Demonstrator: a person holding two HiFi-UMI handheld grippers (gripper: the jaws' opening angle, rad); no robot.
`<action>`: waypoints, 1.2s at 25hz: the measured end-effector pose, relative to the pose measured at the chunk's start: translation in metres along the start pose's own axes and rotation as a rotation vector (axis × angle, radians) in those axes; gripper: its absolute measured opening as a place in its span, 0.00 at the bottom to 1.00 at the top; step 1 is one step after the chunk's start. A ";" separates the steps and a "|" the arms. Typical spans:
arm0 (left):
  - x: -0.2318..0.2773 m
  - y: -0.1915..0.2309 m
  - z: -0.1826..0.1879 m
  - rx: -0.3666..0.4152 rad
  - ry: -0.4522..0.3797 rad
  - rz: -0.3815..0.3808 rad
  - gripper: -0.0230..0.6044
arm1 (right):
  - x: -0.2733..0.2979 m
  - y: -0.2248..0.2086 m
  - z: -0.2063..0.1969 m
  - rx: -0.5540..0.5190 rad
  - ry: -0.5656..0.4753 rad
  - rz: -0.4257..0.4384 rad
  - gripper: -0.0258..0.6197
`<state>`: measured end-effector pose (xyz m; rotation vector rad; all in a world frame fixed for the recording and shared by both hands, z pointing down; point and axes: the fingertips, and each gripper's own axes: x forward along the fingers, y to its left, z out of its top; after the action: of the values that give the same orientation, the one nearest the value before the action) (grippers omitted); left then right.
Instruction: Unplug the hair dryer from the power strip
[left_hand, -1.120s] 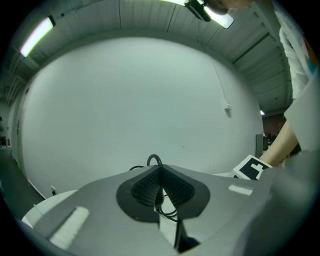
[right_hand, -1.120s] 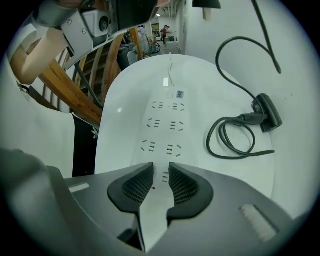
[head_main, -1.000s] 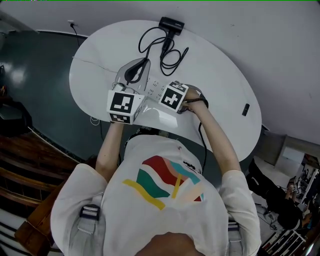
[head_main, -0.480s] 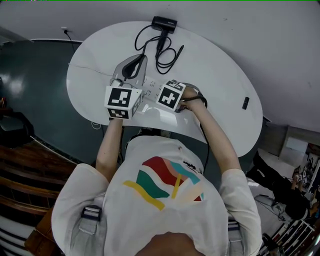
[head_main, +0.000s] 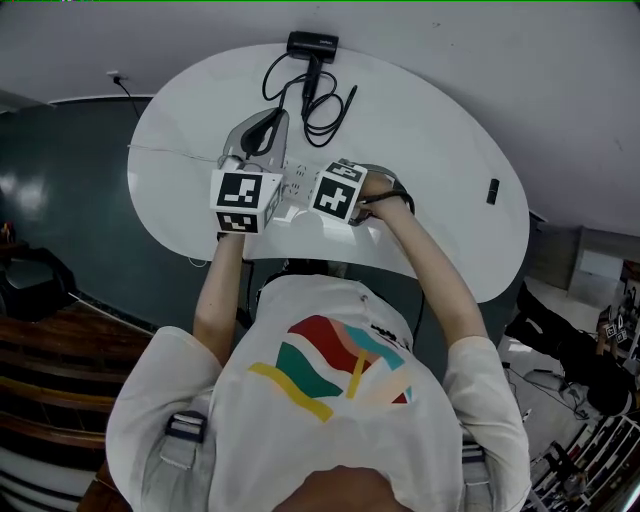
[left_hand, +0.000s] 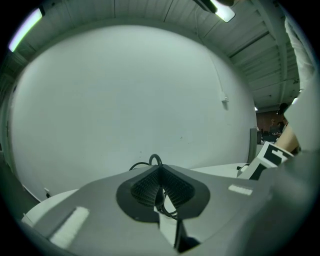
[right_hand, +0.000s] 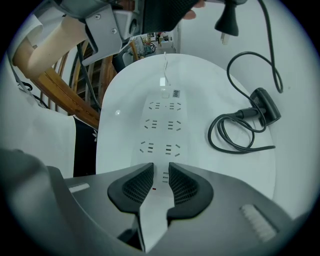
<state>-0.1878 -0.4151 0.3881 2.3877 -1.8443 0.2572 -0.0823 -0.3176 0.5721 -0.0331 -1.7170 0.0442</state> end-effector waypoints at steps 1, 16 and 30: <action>0.002 0.003 -0.005 0.008 0.015 -0.001 0.06 | 0.000 0.000 0.000 0.004 0.000 0.001 0.21; 0.032 0.038 -0.095 -0.052 0.184 -0.029 0.06 | -0.001 -0.001 0.000 0.038 0.011 0.020 0.21; 0.051 0.060 -0.145 -0.018 0.306 -0.053 0.06 | 0.001 -0.003 0.002 0.062 0.019 0.018 0.20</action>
<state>-0.2423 -0.4501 0.5396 2.2315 -1.6360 0.5627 -0.0842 -0.3207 0.5729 -0.0028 -1.6956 0.1097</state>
